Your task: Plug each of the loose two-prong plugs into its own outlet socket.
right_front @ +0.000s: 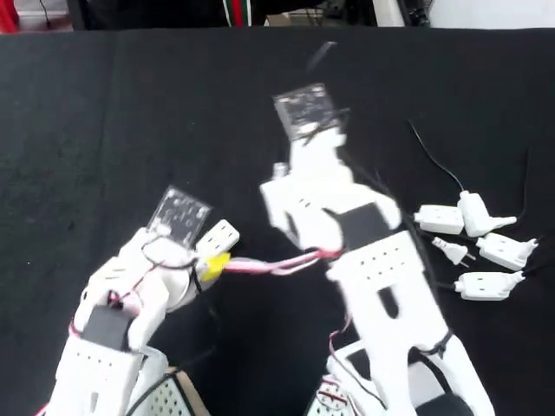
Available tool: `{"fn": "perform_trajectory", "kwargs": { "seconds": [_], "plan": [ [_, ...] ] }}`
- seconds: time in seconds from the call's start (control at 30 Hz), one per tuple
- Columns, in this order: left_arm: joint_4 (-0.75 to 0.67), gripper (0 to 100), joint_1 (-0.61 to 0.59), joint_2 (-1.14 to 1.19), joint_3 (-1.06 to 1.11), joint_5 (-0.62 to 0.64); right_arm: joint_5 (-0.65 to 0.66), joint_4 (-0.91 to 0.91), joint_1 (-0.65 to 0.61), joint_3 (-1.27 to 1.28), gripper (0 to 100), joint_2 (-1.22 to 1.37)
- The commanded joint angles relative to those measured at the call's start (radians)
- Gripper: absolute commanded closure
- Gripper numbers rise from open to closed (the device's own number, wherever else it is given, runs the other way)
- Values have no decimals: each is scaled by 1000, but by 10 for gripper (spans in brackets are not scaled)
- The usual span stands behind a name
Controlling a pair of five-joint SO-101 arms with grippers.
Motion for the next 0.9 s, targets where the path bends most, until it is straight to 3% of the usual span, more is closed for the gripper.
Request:
{"fn": "perform_trajectory", "kwargs": {
  "seconds": [0.0, 0.1, 0.3, 0.57, 0.87],
  "plan": [
    [84, 688, -21, -192, 13, 14, -57, -61, -129, -59, 987, 4],
    [133, 688, -39, -310, 45, 40, -61, -144, -201, -13, 987, -1],
    [97, 688, -42, -284, 54, 107, -61, -226, -338, 84, 987, -1],
    [89, 688, -127, -293, 33, 167, -61, -193, -338, 137, 987, -2],
    [58, 688, -133, -292, 48, 167, -61, -55, -338, 84, 987, -2]
  ]
}}
